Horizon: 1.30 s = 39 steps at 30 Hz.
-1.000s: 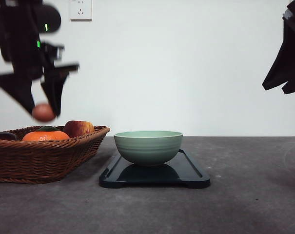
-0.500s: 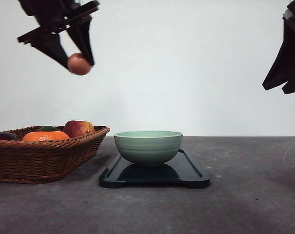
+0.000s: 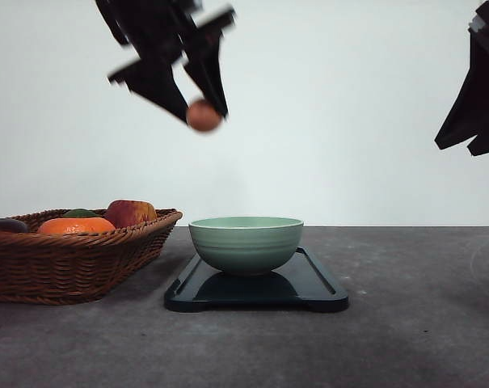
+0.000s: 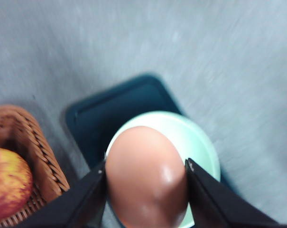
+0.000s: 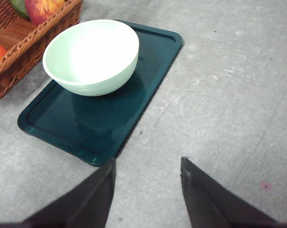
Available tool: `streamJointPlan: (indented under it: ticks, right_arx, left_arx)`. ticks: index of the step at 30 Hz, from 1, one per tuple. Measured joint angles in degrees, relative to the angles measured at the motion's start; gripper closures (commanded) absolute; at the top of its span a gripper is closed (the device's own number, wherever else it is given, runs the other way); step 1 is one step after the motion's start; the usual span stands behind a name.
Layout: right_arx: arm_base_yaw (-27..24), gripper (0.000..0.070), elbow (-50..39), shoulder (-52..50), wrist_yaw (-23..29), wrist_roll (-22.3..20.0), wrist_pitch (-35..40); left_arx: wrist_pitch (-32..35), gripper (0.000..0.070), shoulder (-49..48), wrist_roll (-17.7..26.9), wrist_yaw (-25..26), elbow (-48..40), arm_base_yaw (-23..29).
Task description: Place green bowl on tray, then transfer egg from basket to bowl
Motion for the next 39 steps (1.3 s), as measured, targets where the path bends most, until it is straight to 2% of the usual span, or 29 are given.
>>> streamJointPlan:
  ticks: [9, 17, 25, 39]
  right_arx:
    - [0.0, 0.0431, 0.0, 0.0, 0.0, 0.0, 0.4]
    - [0.0, 0.0431, 0.0, 0.0, -0.2, 0.0, 0.4]
    - [0.0, 0.0431, 0.0, 0.0, -0.2, 0.0, 0.4]
    - [0.0, 0.0431, 0.0, 0.0, -0.2, 0.0, 0.4]
  left_arx:
    - [3.5, 0.0473, 9.3, 1.9, -0.2, 0.0, -4.3]
    - [4.9, 0.0472, 15.6, 3.6, -5.7, 0.0, -5.6]
    - [7.1, 0.0472, 16.9, 3.9, -5.8, 0.0, -5.6]
    - [6.7, 0.0458, 17.1, 3.9, -5.8, 0.0, -5.6]
